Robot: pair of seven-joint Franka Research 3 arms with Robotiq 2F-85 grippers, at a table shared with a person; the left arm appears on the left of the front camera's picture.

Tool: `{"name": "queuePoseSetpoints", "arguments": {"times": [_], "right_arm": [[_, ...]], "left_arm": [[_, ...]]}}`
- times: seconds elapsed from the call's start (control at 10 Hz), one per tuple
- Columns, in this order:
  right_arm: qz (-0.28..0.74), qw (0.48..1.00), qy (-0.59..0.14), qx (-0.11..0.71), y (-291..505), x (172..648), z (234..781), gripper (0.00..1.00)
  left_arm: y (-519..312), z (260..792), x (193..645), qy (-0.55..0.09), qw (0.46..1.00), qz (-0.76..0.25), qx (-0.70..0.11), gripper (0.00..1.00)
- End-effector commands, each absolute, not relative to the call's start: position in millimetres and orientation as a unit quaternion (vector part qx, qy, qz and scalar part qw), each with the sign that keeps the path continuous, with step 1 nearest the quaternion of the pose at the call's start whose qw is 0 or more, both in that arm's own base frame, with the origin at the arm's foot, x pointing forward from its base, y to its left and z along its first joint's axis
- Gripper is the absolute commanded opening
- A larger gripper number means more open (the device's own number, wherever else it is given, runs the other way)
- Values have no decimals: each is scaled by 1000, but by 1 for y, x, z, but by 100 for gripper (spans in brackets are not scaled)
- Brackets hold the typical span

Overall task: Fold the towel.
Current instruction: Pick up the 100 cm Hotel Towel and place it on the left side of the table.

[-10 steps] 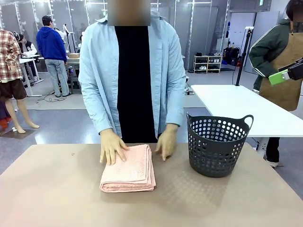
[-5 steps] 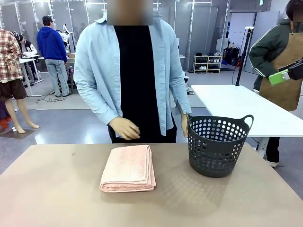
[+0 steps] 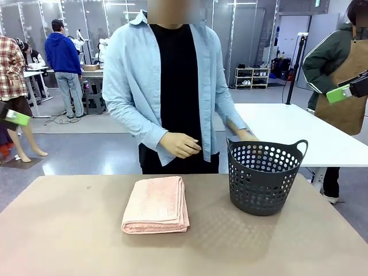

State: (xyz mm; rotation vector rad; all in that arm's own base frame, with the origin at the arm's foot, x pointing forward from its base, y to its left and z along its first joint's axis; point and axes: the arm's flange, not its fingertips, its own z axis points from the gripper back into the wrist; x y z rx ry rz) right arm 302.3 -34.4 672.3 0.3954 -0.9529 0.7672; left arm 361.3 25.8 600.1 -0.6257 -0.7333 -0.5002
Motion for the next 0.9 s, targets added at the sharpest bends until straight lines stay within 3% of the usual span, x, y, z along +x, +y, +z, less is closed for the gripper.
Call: {"name": "queuePoseSetpoints", "arguments": {"times": [0.0,0.3,0.8], "right_arm": [[356,802,-444,183,-34,302,672,100],[356,802,-444,183,-34,302,672,100],[356,802,-444,183,-34,302,672,100]], "left_arm": [[12,582,402,-342,862,-195,-320,100],[-24,521,464,-295,886,-152,-323,100],[-60,442,526,-208,892,-137,-376,100]]}}
